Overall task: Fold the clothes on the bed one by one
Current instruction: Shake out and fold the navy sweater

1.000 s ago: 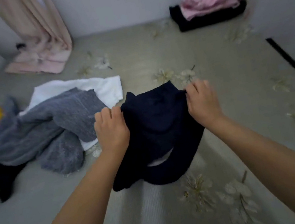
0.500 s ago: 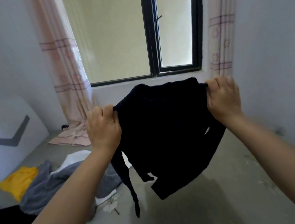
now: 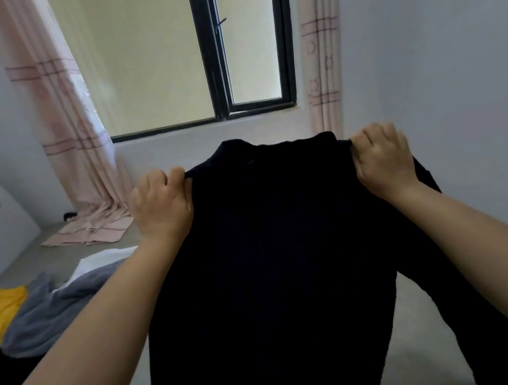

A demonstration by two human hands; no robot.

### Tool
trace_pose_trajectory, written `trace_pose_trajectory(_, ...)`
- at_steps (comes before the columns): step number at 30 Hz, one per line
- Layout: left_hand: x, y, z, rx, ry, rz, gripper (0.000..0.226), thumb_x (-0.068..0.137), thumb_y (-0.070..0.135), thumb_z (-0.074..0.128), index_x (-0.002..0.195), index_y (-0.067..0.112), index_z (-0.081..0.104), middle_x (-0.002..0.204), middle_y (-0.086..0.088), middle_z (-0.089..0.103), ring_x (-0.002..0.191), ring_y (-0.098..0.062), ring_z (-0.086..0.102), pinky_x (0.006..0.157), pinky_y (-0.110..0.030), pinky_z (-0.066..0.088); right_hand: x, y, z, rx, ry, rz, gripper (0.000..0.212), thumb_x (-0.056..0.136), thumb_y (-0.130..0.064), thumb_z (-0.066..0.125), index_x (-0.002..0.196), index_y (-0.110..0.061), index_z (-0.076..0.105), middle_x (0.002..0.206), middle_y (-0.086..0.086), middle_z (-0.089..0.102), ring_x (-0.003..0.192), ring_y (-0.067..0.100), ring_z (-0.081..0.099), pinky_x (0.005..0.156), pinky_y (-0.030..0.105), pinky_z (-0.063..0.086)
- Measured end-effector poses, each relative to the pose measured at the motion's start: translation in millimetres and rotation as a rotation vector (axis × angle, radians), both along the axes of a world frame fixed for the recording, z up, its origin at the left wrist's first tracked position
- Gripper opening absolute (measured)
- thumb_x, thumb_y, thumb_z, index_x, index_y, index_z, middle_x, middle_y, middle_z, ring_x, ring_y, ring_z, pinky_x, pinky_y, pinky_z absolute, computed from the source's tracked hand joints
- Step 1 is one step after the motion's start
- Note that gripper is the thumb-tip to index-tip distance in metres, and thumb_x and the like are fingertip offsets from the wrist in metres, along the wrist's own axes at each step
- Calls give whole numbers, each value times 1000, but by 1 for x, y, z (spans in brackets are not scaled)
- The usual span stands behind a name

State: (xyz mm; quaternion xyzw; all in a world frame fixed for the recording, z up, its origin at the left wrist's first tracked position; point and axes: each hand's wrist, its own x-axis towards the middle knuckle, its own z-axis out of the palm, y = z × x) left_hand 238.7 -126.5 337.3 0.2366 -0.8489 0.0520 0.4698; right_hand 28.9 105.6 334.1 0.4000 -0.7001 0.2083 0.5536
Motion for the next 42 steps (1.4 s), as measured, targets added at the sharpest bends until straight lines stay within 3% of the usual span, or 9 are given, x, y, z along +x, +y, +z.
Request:
trace_pose_trajectory(8,-63,-4,-103,88,-261,-12,44,85,28,33,80,-7,60,73,-28,55,71,-41,55,58,-44,40,-64,5,-101,192,-130,-20,21,77,-8,45,68,4,60,63,22,56,54,34,56,46,29,42)
trace_pose_trajectory(13,-140,-35,-171,174,-444,9,41,85,27,35,79,-5,59,70,-26,55,67,-39,55,53,-41,40,-140,-26,-178,302,-236,-59,10,70,4,66,65,3,59,59,20,53,51,31,54,44,29,39)
trace_pose_trajectory(22,-277,-118,-287,300,-579,49,39,85,26,36,75,-5,58,64,-25,54,61,-38,55,50,-38,40,-277,-129,-295,486,-479,-31,15,63,10,73,62,4,60,55,19,51,47,30,51,42,31,40)
trace_pose_trajectory(29,-342,-199,-364,200,-572,53,34,84,20,42,65,-3,57,54,-19,51,48,-30,51,44,-30,36,-353,-213,-367,531,-431,13,14,65,10,70,61,2,58,54,16,49,46,26,47,44,25,32)
trace_pose_trajectory(35,-408,-276,-417,179,-606,58,25,89,15,53,76,-6,56,65,-27,54,60,-38,52,51,-36,31,-409,-283,-414,583,-435,-31,23,60,16,71,57,0,54,53,15,49,48,25,48,48,25,25)
trace_pose_trajectory(36,-419,-285,-428,216,-628,96,23,91,15,53,83,-6,56,74,-29,56,70,-40,52,57,-39,29,-415,-295,-425,603,-484,-74,18,63,15,68,61,1,56,59,18,52,55,27,52,50,27,26)
trace_pose_trajectory(38,-435,-291,-460,333,-747,214,29,94,22,46,107,-3,51,103,-28,53,97,-39,47,74,-44,27,-420,-315,-458,657,-699,-181,13,78,9,52,88,3,58,92,24,57,89,34,52,65,35,30)
trace_pose_trajectory(40,-440,-280,-499,440,-839,245,45,95,27,40,134,4,34,132,-23,39,124,-35,32,99,-46,21,-412,-324,-495,741,-933,-241,33,89,-4,40,122,-1,46,133,24,40,128,36,30,92,42,27)
trace_pose_trajectory(42,-438,-258,-534,520,-912,141,53,97,30,34,144,9,21,149,-16,23,140,-29,13,111,-48,7,-395,-321,-529,849,-1032,-219,46,96,-19,36,140,-7,29,151,17,19,141,32,7,110,47,11)
